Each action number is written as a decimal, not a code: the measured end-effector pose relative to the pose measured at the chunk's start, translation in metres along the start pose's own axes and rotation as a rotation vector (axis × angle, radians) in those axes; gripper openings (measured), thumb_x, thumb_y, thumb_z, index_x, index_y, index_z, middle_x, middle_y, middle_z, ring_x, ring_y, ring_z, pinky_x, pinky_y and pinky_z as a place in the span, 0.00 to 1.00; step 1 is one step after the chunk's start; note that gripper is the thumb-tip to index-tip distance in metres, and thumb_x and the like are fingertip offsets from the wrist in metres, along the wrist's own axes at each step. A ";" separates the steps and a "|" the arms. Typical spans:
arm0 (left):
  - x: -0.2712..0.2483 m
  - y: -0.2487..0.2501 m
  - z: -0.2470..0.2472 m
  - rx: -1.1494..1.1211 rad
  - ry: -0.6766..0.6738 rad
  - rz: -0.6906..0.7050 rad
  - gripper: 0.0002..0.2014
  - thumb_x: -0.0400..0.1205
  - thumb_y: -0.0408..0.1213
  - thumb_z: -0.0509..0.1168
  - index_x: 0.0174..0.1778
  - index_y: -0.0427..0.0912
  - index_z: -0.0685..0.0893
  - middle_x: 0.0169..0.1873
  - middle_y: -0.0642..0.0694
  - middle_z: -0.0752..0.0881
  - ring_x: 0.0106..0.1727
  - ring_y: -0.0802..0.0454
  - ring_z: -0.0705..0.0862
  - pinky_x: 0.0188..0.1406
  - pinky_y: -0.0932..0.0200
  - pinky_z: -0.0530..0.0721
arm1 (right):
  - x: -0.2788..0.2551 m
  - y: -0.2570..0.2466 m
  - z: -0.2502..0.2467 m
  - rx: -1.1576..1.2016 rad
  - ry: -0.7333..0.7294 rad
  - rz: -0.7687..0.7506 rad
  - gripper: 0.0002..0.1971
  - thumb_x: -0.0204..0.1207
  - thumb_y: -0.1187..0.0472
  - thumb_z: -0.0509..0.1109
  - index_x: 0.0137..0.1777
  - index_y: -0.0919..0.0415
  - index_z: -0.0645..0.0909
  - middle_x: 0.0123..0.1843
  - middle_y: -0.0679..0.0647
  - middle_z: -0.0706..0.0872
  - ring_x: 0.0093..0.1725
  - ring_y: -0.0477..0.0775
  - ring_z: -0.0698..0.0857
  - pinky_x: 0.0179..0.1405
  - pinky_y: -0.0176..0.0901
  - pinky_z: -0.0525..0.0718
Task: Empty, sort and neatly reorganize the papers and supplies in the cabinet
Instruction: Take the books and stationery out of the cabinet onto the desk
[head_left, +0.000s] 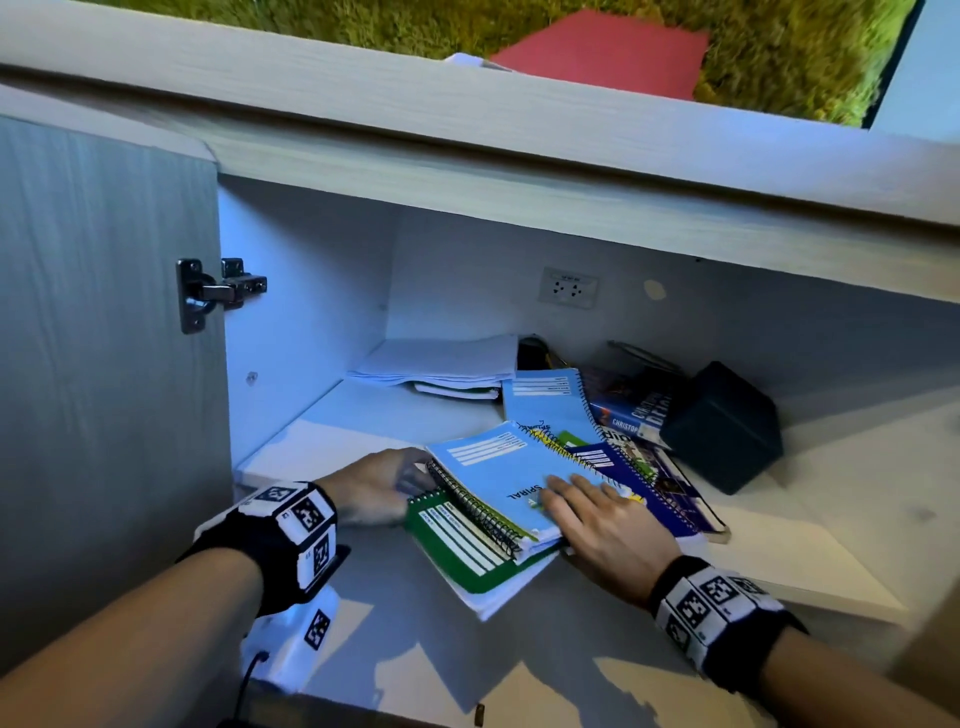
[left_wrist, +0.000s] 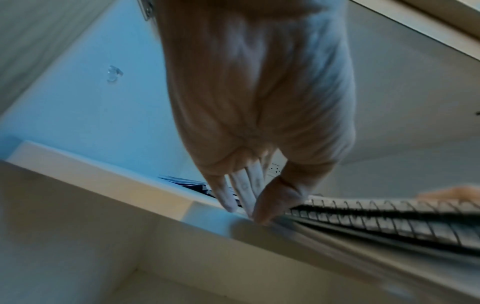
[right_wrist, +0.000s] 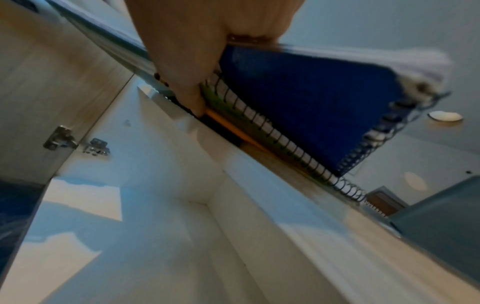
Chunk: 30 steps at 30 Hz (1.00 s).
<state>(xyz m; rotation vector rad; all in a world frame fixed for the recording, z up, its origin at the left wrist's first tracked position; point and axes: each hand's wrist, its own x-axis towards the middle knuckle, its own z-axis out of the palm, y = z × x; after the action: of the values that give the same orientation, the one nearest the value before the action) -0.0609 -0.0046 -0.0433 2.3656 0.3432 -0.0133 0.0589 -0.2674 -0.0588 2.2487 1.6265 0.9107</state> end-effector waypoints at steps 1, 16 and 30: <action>-0.001 -0.003 0.001 -0.015 -0.016 0.004 0.30 0.77 0.19 0.65 0.75 0.41 0.71 0.67 0.43 0.82 0.70 0.49 0.79 0.66 0.62 0.76 | 0.000 0.003 0.000 -0.015 0.014 0.000 0.22 0.72 0.55 0.67 0.64 0.61 0.72 0.59 0.61 0.87 0.51 0.62 0.89 0.39 0.52 0.90; 0.010 -0.008 0.012 -0.268 0.134 0.182 0.61 0.53 0.50 0.88 0.81 0.50 0.61 0.70 0.54 0.78 0.64 0.55 0.82 0.56 0.61 0.84 | 0.014 0.039 -0.072 0.041 0.247 0.294 0.33 0.46 0.49 0.80 0.52 0.58 0.74 0.35 0.49 0.86 0.27 0.56 0.85 0.15 0.39 0.73; 0.026 0.079 0.015 -0.669 0.387 0.429 0.49 0.52 0.53 0.88 0.68 0.46 0.76 0.63 0.51 0.86 0.62 0.52 0.85 0.61 0.50 0.86 | 0.017 0.055 -0.189 0.059 0.322 0.181 0.32 0.63 0.35 0.63 0.59 0.59 0.71 0.38 0.50 0.87 0.29 0.58 0.86 0.17 0.40 0.74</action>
<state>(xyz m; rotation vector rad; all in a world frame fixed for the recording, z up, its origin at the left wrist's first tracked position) -0.0153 -0.0634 -0.0042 1.7168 -0.0002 0.6640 -0.0074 -0.3047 0.1232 2.4205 1.6081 1.3477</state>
